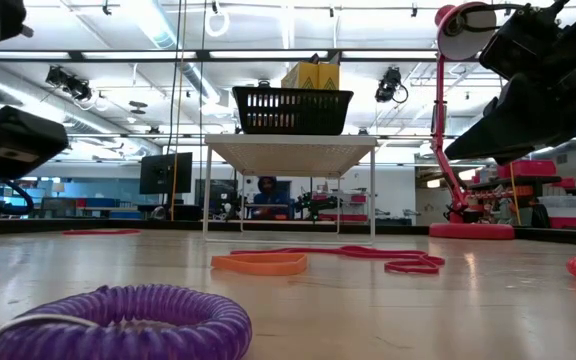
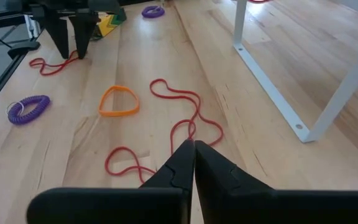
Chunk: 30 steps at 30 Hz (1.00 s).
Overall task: Pick & Place Office Desk Supplies
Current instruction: Put the red rubber band into the red bin on the shelf
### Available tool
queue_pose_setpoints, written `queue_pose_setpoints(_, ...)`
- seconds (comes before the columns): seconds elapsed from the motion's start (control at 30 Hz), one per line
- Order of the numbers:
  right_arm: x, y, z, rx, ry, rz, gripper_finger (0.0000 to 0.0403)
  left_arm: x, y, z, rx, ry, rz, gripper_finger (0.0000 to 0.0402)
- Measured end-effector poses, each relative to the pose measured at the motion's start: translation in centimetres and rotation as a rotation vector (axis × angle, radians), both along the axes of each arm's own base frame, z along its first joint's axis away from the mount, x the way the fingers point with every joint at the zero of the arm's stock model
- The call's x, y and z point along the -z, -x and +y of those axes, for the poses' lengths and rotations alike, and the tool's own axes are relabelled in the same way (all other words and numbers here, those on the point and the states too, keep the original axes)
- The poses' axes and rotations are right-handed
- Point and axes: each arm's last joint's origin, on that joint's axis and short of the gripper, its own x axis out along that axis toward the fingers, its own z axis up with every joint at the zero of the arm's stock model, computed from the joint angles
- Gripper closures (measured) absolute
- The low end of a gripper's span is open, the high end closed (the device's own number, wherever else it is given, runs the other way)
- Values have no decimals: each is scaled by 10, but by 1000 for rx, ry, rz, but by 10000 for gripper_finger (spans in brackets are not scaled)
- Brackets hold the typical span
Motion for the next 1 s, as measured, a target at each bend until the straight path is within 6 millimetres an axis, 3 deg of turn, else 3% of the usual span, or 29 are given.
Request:
queue_pose_setpoints(0.23,0,0,0,0,0,0,380,-5,1,1,56,-21,-15,337)
queue_pose_setpoints(0.37,0,0,0,1,0,0,380,-24,3,5,35,-23,-85,392)
queue_pose_setpoints(0.8,0,0,0,3,2,-1,380,-118,30,42,-108,-35,-371,395)
queue_pose_setpoints(1.0,0,0,0,3,1,-1,380,-136,40,56,-130,-79,-431,395)
